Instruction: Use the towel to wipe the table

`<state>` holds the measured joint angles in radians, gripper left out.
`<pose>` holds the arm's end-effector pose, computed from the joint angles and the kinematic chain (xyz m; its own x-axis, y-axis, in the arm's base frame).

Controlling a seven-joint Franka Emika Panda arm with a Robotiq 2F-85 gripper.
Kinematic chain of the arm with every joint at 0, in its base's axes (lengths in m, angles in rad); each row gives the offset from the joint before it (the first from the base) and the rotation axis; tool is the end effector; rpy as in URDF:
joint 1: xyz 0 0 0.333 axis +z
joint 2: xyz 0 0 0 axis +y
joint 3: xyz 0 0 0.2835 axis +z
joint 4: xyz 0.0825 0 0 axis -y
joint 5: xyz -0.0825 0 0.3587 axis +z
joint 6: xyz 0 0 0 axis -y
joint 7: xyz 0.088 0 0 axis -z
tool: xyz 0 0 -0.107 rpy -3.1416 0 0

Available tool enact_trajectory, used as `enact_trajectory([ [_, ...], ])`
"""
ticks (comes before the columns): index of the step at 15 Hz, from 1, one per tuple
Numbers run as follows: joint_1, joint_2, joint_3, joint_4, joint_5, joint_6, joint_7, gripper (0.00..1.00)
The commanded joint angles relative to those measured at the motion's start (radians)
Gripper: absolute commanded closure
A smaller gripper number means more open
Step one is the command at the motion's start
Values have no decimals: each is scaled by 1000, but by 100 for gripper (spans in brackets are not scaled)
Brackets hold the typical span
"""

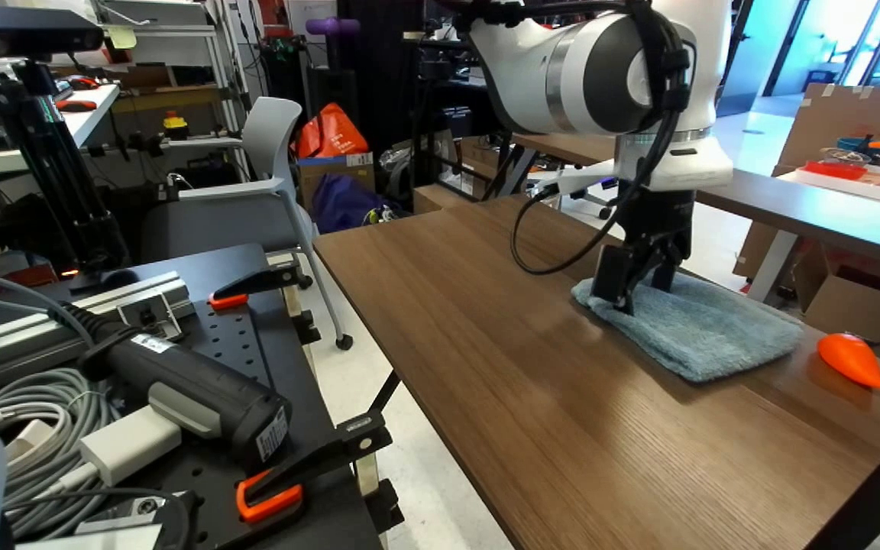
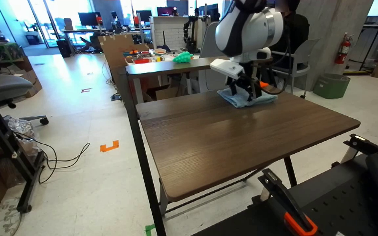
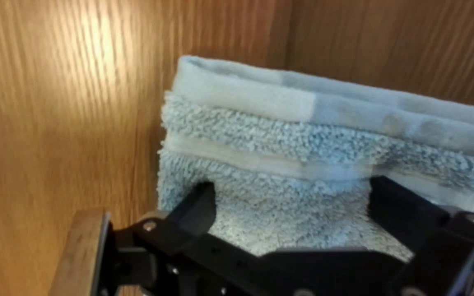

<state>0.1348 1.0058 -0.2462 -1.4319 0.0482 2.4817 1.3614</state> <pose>0.6746 -0.0471 0.1064 0.1729 -0.9676 0.1841 -0.9832 -0.1807 -0.0262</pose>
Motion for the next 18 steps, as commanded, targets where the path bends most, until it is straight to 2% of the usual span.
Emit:
enact_trajectory([
  [1,-23,-82,-11,-139,-66,73,-109,0],
  [8,55,-109,-58,-256,-229,62,-257,0],
  [13,131,-165,-77,-400,-364,107,-355,0],
  [14,101,-121,-66,-300,-315,65,-323,0],
  [18,106,-129,-68,-307,-319,65,-322,0],
])
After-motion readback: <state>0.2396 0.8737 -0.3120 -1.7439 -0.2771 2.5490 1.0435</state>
